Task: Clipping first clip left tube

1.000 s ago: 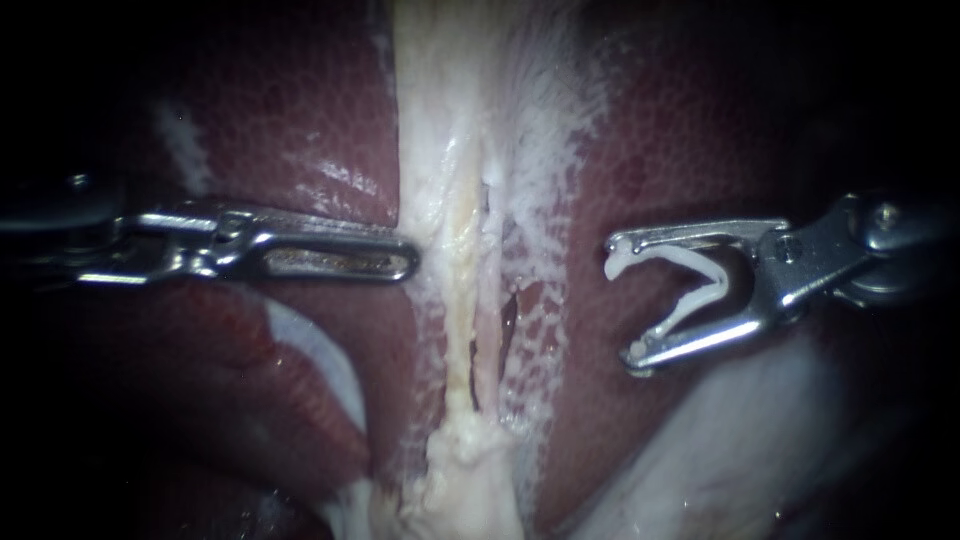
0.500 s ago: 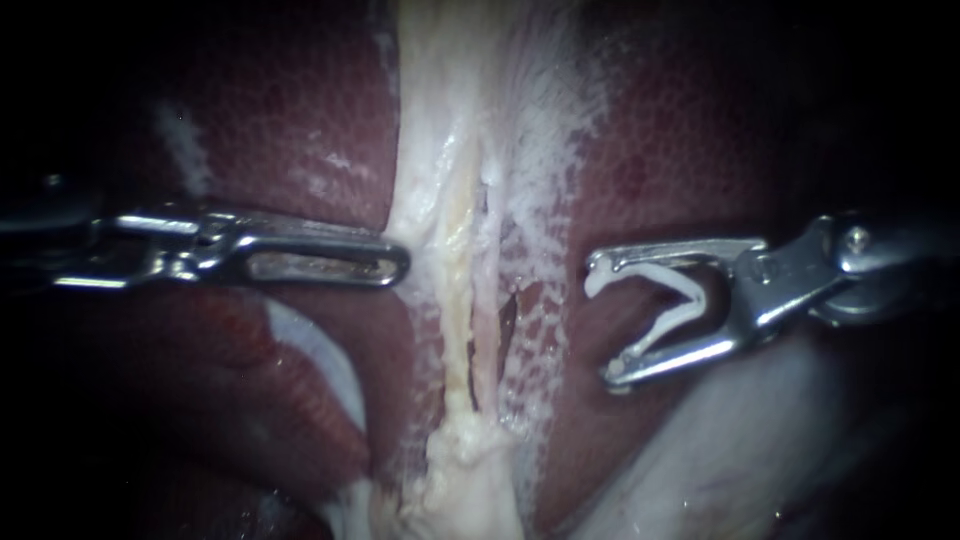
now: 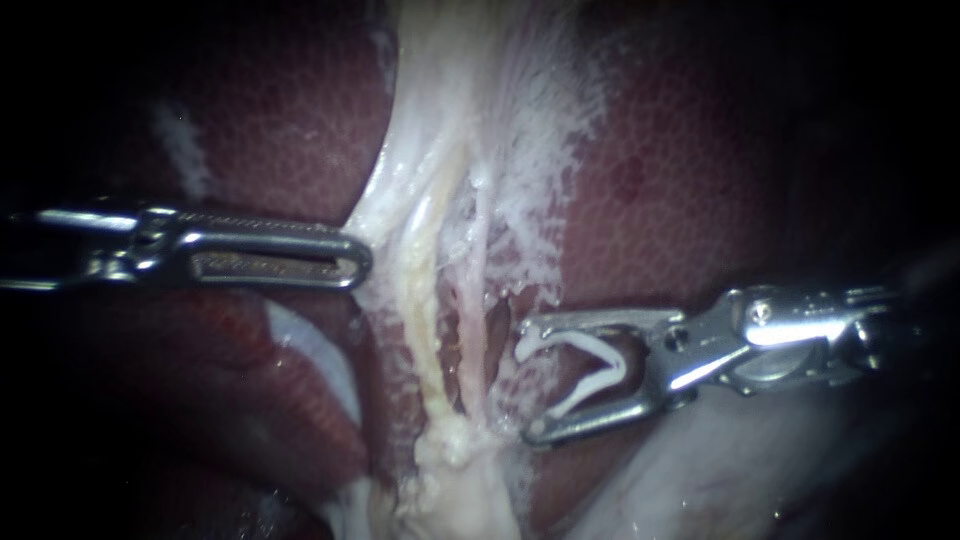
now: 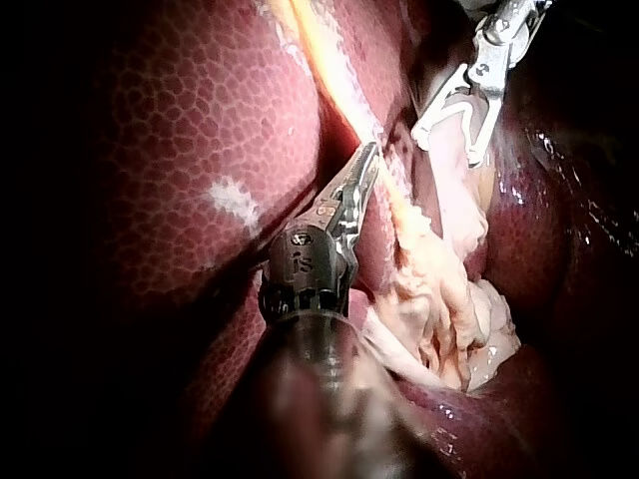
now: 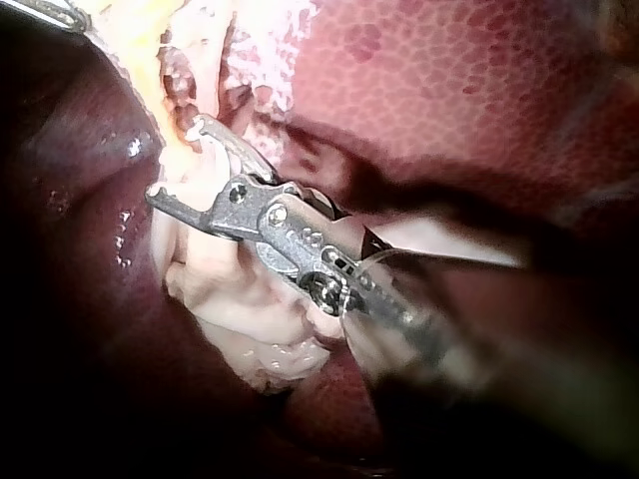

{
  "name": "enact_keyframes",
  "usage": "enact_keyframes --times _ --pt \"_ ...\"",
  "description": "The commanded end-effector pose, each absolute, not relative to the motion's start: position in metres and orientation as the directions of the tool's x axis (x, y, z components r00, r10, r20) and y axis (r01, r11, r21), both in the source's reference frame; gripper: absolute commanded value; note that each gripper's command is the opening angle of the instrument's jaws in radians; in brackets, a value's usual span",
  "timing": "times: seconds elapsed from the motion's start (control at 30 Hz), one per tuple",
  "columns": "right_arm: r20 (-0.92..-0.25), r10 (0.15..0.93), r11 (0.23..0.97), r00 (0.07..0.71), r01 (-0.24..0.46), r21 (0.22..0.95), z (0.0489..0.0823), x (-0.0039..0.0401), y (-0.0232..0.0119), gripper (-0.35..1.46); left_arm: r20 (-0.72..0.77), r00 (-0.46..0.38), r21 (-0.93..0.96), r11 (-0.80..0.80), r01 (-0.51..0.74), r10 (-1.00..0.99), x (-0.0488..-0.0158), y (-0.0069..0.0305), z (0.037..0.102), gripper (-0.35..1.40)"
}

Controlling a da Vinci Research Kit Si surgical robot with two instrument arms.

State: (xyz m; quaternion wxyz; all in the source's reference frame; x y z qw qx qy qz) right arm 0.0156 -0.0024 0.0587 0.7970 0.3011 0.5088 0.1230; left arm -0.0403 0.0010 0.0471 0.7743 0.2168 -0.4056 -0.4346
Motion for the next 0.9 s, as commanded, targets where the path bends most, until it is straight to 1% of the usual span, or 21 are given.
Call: enact_keyframes --times 0.03,0.47,0.7,0.9 --pt "-0.735 0.505 0.787 0.453 0.108 0.607 0.0589 0.0158 -0.0025 0.59 0.439 0.294 0.689 0.528 0.497 -0.849 -0.0403 0.001 0.0469 -0.35" --pt "-0.719 0.523 0.78 0.458 0.082 0.62 0.0621 0.0191 -0.0036 0.59 0.439 0.294 0.689 0.528 0.497 -0.849 -0.0403 0.0008 0.0468 -0.35" --pt "-0.712 0.531 0.774 0.46 0.079 0.628 0.063 0.0202 -0.0037 0.59 0.439 0.293 0.688 0.528 0.498 -0.849 -0.0404 0.0007 0.0466 -0.35" --pt "-0.704 0.538 0.765 0.464 0.082 0.639 0.0639 0.0212 -0.0044 0.59 0.439 0.293 0.688 0.528 0.498 -0.849 -0.0405 0.0007 0.0466 -0.35"
